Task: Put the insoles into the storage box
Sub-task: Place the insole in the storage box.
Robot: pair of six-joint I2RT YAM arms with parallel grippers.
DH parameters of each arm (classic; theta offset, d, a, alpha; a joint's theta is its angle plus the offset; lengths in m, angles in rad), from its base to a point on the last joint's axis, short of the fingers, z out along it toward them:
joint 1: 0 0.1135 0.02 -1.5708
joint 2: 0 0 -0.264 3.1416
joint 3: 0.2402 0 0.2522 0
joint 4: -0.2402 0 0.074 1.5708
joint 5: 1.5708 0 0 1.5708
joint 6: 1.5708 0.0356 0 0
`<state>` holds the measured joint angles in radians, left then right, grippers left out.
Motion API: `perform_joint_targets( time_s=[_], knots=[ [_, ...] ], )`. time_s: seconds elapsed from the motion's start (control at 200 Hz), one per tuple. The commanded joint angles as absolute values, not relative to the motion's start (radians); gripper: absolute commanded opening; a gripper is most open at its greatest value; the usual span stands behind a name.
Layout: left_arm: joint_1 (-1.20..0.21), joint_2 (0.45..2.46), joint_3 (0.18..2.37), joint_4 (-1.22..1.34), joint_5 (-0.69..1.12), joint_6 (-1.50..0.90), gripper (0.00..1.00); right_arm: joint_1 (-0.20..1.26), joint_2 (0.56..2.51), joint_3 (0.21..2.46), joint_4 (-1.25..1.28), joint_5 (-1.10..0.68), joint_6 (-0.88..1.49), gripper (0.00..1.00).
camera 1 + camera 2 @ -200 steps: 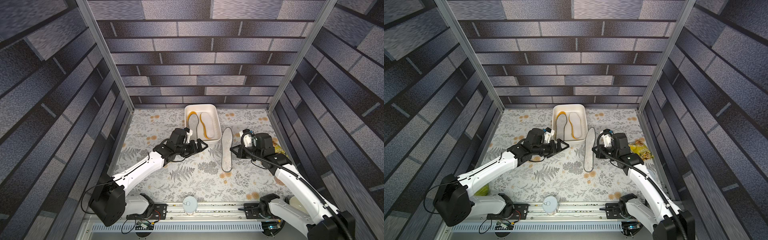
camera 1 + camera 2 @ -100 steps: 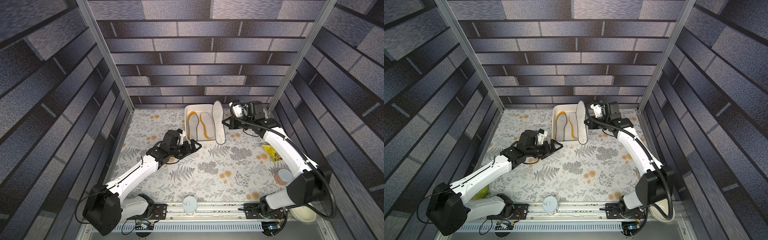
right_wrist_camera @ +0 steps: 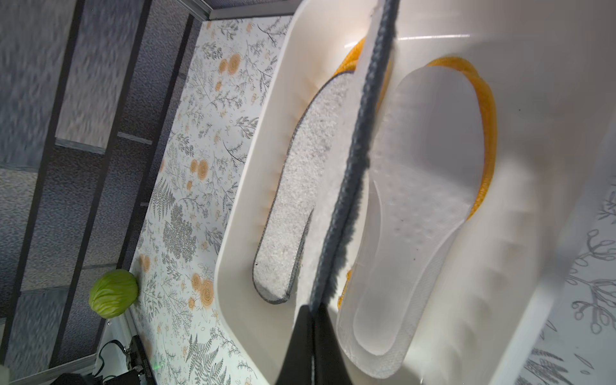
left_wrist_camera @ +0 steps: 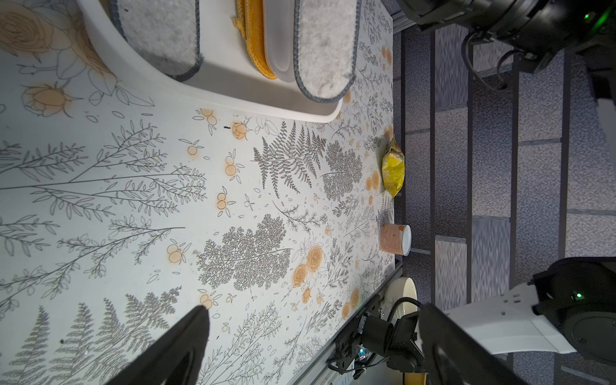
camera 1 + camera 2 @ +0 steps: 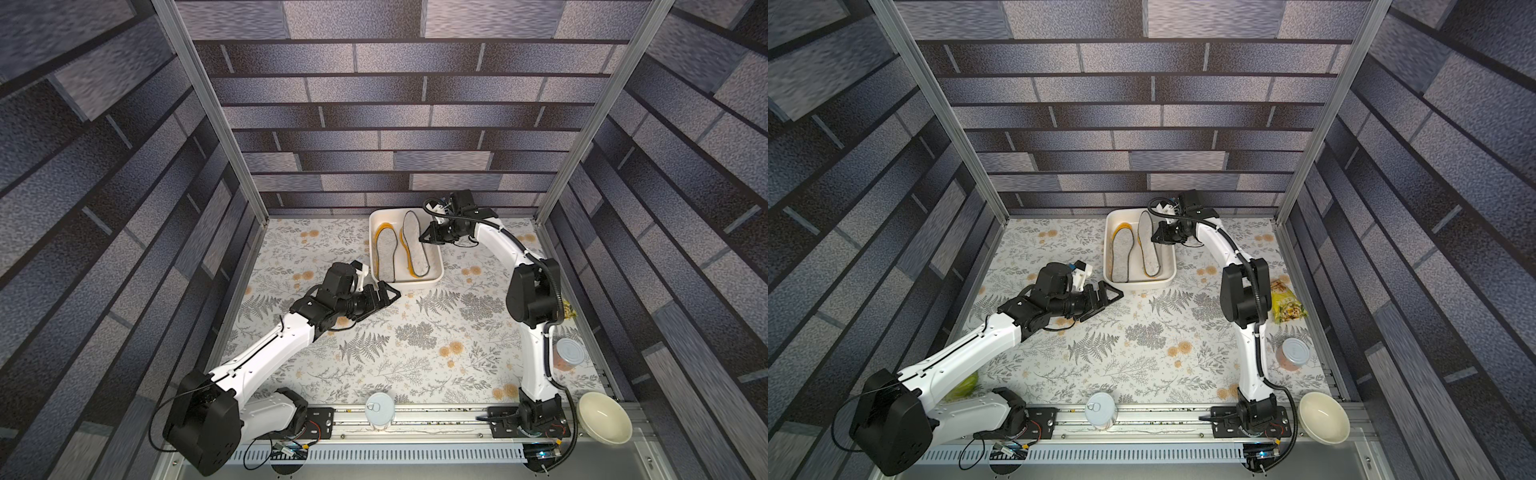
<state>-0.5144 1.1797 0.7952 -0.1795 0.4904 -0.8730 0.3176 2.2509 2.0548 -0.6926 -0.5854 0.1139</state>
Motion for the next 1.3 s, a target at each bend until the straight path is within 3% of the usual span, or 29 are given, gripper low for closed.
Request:
perform_joint_targets(
  time_s=[0.0, 0.511, 1.297],
  knots=[
    [-0.503, 1.158, 0.781, -0.187, 0.499, -0.879, 1.00, 0.316, 2.284, 2.104, -0.746, -0.625, 0.111, 0.00],
    [-0.492, 1.167, 0.768, -0.172, 0.512, -0.881, 1.00, 0.317, 2.303, 1.995, -0.654, -0.568, 0.181, 0.00],
    [-0.491, 1.167, 0.759, -0.171, 0.504, -0.890, 1.00, 0.301, 2.195, 1.839, -0.359, -0.733, 0.315, 0.00]
  ],
)
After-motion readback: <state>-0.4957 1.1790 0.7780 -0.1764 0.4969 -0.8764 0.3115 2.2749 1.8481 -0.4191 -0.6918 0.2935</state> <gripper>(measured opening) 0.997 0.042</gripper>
